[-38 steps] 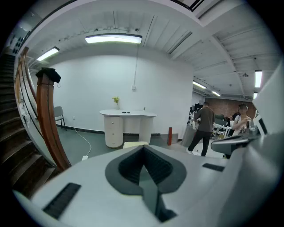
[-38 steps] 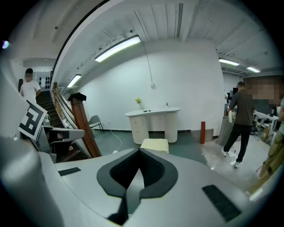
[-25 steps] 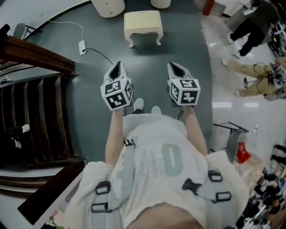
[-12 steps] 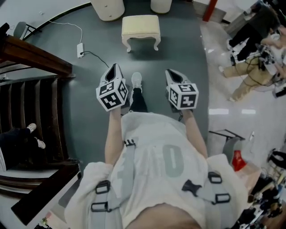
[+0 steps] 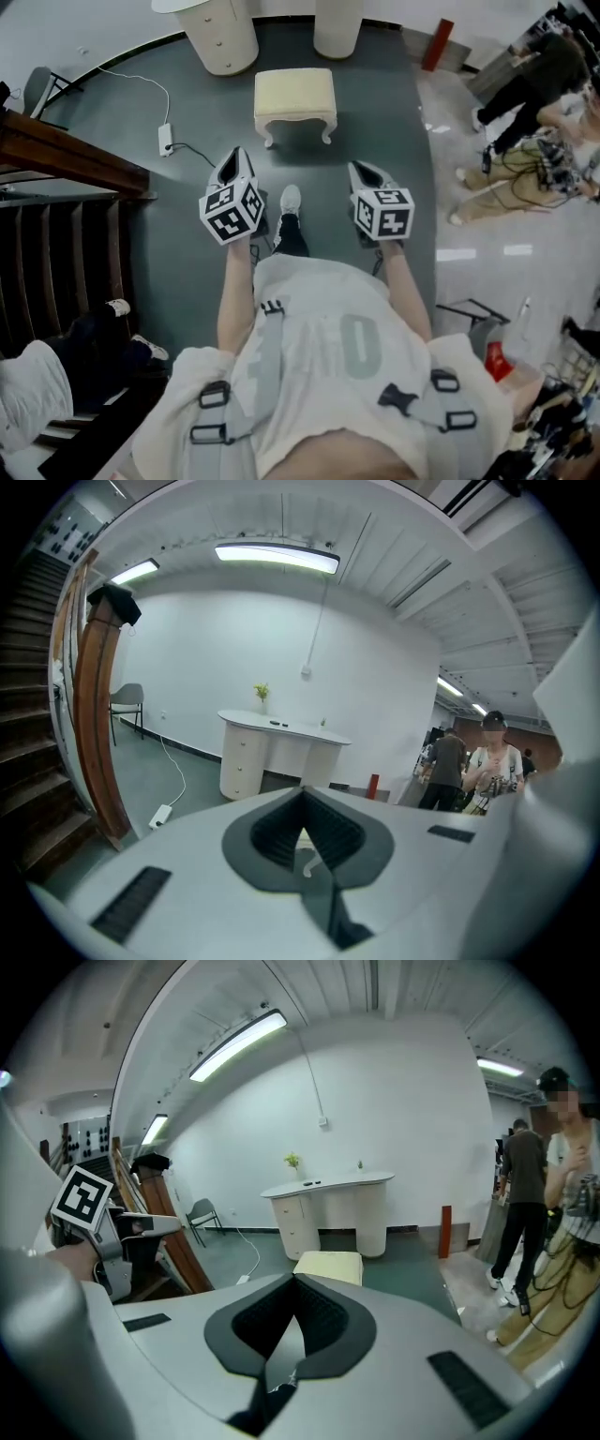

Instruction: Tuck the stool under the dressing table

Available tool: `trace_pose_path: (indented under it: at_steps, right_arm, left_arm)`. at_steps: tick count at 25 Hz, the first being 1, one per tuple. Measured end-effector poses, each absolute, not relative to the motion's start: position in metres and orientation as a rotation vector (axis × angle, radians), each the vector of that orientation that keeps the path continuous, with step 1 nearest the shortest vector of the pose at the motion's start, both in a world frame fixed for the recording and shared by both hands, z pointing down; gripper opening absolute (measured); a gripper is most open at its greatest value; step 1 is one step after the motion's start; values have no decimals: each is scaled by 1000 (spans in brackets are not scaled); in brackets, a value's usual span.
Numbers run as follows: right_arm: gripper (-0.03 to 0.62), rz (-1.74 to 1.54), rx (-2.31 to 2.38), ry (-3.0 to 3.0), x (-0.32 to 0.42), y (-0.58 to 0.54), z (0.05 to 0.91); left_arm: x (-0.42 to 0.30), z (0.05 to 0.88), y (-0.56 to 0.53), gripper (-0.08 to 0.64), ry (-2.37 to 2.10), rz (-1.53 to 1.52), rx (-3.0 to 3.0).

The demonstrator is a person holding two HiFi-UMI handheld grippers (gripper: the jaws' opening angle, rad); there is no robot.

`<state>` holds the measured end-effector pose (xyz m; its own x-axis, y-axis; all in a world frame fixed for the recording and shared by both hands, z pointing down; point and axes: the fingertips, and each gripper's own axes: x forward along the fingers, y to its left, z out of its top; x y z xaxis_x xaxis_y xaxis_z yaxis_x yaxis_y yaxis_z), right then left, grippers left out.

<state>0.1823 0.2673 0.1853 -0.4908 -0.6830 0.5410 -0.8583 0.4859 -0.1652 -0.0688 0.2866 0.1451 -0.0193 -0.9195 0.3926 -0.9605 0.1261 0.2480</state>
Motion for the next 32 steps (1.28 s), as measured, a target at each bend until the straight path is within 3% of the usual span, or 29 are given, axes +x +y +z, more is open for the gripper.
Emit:
trace_pose_path:
  at_steps: [16, 32]
  right_arm:
    - [3, 603, 1353, -2293, 71, 6, 171]
    - [3, 602, 1460, -2264, 97, -59, 188]
  left_arm:
    - [-179, 132, 14, 5, -1906, 139, 1976]
    - [-171, 142, -39, 5, -1990, 126, 1962]
